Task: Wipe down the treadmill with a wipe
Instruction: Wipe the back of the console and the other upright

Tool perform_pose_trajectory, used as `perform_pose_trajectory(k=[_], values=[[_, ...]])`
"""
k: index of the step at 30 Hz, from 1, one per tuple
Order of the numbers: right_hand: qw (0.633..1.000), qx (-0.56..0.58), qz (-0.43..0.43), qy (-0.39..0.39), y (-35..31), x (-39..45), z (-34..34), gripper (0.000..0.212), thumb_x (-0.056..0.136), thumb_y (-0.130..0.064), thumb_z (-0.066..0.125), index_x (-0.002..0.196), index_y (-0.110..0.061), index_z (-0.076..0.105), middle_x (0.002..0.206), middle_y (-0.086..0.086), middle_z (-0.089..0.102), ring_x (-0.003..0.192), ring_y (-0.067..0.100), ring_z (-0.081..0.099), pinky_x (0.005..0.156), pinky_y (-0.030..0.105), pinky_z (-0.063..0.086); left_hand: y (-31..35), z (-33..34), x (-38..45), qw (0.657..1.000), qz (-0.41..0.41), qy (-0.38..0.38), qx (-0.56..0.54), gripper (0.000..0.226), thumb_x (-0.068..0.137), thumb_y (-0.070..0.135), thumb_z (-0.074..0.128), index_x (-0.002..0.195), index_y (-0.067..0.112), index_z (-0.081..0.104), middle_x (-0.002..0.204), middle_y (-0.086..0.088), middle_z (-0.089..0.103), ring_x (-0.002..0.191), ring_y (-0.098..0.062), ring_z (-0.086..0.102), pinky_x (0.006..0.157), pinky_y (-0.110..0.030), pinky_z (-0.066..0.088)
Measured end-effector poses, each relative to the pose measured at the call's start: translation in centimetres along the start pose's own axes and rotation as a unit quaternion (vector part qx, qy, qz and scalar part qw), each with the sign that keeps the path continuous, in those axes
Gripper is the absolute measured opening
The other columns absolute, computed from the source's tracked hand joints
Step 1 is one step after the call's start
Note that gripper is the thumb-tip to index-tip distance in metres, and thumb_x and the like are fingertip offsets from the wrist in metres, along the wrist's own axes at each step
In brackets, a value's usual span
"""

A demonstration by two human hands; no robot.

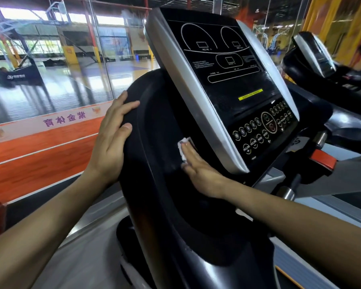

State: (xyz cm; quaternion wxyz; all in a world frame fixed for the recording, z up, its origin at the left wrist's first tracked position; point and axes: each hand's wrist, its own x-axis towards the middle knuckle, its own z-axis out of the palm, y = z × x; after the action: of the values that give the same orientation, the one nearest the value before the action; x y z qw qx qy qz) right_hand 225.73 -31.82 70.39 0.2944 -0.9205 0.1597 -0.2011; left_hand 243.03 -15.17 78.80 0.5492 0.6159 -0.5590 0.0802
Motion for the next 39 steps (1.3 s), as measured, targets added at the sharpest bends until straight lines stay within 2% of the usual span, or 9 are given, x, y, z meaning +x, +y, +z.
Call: perform_pose_trajectory(k=[5,8,15,19,23,30,33,37,39], values=[[0.990,0.057,0.013,-0.132,-2.5,-1.5,0.7,0.056,0.101,-0.007,0.033,0.156,0.000,0.024,0.167,0.017,0.010,0.155,0.020,0.004,0.124,0.042,-0.001,0.0,0.1,0.0,1.000,-0.005,-0.005,-0.001,0.051,0.098,0.019,0.036,0.145,0.028,0.051,0.166,0.012,0.028,0.154,-0.004,0.018,0.128,-0.047,0.015],[0.986,0.019,-0.040,-0.161,-0.9,-3.5,-0.2,0.069,0.103,0.001,0.042,0.160,-0.024,0.013,0.166,-0.012,-0.001,0.153,0.002,-0.005,0.125,0.022,-0.003,0.0,0.1,0.0,1.000,-0.007,-0.001,-0.008,0.050,0.097,0.020,0.036,0.144,0.031,0.051,0.166,0.013,0.028,0.154,-0.003,0.019,0.127,-0.049,0.015],[0.977,-0.087,0.137,-0.137,-0.8,-2.1,0.0,0.081,0.103,-0.009,0.046,0.160,-0.012,-0.011,0.165,0.010,-0.024,0.152,0.020,-0.023,0.127,0.035,-0.002,0.1,-0.1,-0.1,1.000,0.001,-0.009,0.012,0.050,0.099,0.023,0.034,0.146,0.031,0.050,0.166,0.014,0.026,0.154,-0.001,0.017,0.127,-0.046,0.015],[0.904,-0.085,0.264,-0.325,-2.8,-5.0,-2.3,0.055,0.105,-0.005,0.036,0.157,0.002,0.019,0.160,0.028,0.026,0.150,0.040,0.023,0.121,0.041,0.020,-0.1,-0.1,-0.1,1.000,0.010,-0.007,0.010,0.050,0.098,0.025,0.034,0.145,0.028,0.050,0.166,0.008,0.028,0.154,-0.003,0.019,0.128,-0.044,0.015],[0.883,-0.193,0.190,-0.383,-4.6,-5.9,-5.1,0.050,0.111,-0.020,0.027,0.160,-0.011,0.021,0.164,-0.001,0.025,0.149,0.015,0.023,0.105,0.009,0.017,-0.5,-0.1,0.2,1.000,0.018,-0.007,0.002,0.050,0.096,0.023,0.035,0.143,0.029,0.050,0.166,0.006,0.028,0.154,-0.004,0.019,0.128,-0.044,0.014],[0.894,-0.245,0.144,-0.347,-2.4,-7.1,-5.7,0.059,0.110,-0.044,0.024,0.161,-0.016,0.016,0.169,0.007,0.007,0.156,0.022,0.005,0.125,0.036,0.006,-0.8,0.0,0.3,1.000,0.020,-0.009,-0.002,0.051,0.095,0.028,0.035,0.144,0.027,0.050,0.167,0.003,0.028,0.154,-0.005,0.019,0.128,-0.046,0.014],[0.886,-0.191,0.234,-0.352,-5.4,-6.2,-6.3,0.034,0.109,-0.035,0.031,0.098,-0.025,0.061,0.106,-0.002,0.062,0.106,0.017,0.051,0.094,0.020,0.036,-0.8,0.1,0.2,1.000,0.023,-0.011,-0.003,0.053,0.095,0.029,0.034,0.145,0.023,0.051,0.166,0.002,0.029,0.154,-0.006,0.019,0.128,-0.047,0.014],[0.902,-0.079,0.184,-0.381,-9.0,-7.5,-7.0,0.038,0.106,-0.037,0.036,0.086,-0.012,0.056,0.079,-0.011,0.068,0.073,0.000,0.056,0.076,0.016,0.049,-0.9,0.2,0.2,1.000,0.028,-0.005,-0.006,0.052,0.096,0.029,0.034,0.144,0.022,0.051,0.166,0.000,0.029,0.154,-0.007,0.020,0.127,-0.046,0.014],[0.916,0.032,0.177,-0.359,-10.7,-7.6,-6.9,0.052,0.109,-0.042,0.032,0.076,-0.005,0.046,0.043,-0.014,0.045,0.041,0.000,0.043,0.048,0.006,0.038,-0.9,0.3,0.1,1.000,0.029,-0.002,-0.008,0.052,0.096,0.029,0.034,0.144,0.021,0.051,0.166,-0.001,0.030,0.154,-0.008,0.021,0.127,-0.047,0.014]])
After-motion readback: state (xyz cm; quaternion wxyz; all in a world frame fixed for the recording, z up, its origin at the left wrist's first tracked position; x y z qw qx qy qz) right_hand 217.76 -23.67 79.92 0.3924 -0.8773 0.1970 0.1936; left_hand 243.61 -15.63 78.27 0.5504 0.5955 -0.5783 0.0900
